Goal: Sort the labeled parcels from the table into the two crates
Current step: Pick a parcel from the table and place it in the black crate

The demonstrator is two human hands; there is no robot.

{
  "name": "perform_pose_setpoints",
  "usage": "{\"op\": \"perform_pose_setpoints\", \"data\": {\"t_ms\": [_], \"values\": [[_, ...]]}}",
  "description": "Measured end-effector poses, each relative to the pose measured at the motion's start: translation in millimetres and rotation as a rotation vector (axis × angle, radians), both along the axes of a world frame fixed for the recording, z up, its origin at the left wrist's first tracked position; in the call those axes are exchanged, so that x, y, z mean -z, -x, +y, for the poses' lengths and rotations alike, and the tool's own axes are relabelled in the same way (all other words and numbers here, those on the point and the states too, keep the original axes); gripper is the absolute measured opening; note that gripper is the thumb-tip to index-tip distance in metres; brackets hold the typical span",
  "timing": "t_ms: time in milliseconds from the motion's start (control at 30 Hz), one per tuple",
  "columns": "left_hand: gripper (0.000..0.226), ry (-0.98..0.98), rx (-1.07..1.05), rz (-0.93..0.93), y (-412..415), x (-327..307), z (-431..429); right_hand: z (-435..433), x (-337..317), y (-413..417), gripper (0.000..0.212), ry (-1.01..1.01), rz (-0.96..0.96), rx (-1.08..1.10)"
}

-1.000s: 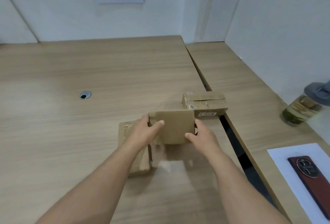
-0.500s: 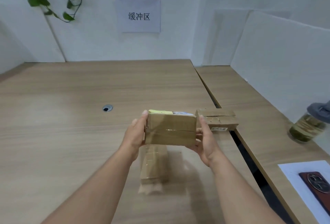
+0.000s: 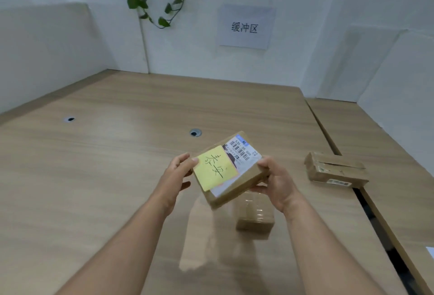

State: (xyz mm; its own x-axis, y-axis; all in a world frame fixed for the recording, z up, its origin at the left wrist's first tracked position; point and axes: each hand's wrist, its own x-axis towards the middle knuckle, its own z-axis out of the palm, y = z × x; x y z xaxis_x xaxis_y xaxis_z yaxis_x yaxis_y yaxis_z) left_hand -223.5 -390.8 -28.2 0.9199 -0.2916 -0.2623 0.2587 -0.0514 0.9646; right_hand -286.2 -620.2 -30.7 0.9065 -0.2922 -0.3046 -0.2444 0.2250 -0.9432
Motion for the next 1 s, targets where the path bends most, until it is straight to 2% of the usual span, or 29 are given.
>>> {"op": "perform_pose_setpoints", "data": {"t_ms": [100, 200, 267, 333, 433, 467, 500, 600, 767, 1000], "values": [[0.073, -0.016, 0.07, 0.039, 3, -1, 40, 26, 1, -3, 0.057, -0.005, -0.028, -0.06], [0.066, 0.002, 0.306, 0.156, 12, -1, 75, 54, 4, -10, 0.062, 0.01, -0.025, -0.132], [0.064, 0.025, 0.338, 0.165, 17, 2, 96, 77, 4, -18, 0.06, 0.046, -0.04, -0.179], [0.066, 0.051, 0.227, 0.145, 19, 6, 114, 102, 4, -27, 0.066, 0.087, -0.055, -0.198], [0.059, 0.082, -0.005, 0.112, 20, 8, 136, 138, 6, -33, 0.094, 0.109, -0.062, -0.26], [0.059, 0.095, -0.074, 0.094, 22, 9, 146, 153, 6, -33, 0.096, 0.121, -0.062, -0.329], [0.059, 0.105, -0.127, 0.077, 23, 9, 154, 166, 5, -32, 0.094, 0.131, -0.069, -0.399], [0.06, 0.118, -0.268, 0.032, 35, 8, 178, 205, 2, -29, 0.066, 0.161, -0.106, -0.585], [0.065, 0.069, -0.44, -0.03, 61, 6, 209, 245, 1, -40, 0.085, 0.15, -0.191, -0.784], [0.07, -0.021, -0.72, -0.031, 100, -8, 243, 301, 4, -43, 0.08, 0.075, -0.264, -0.933]]}}
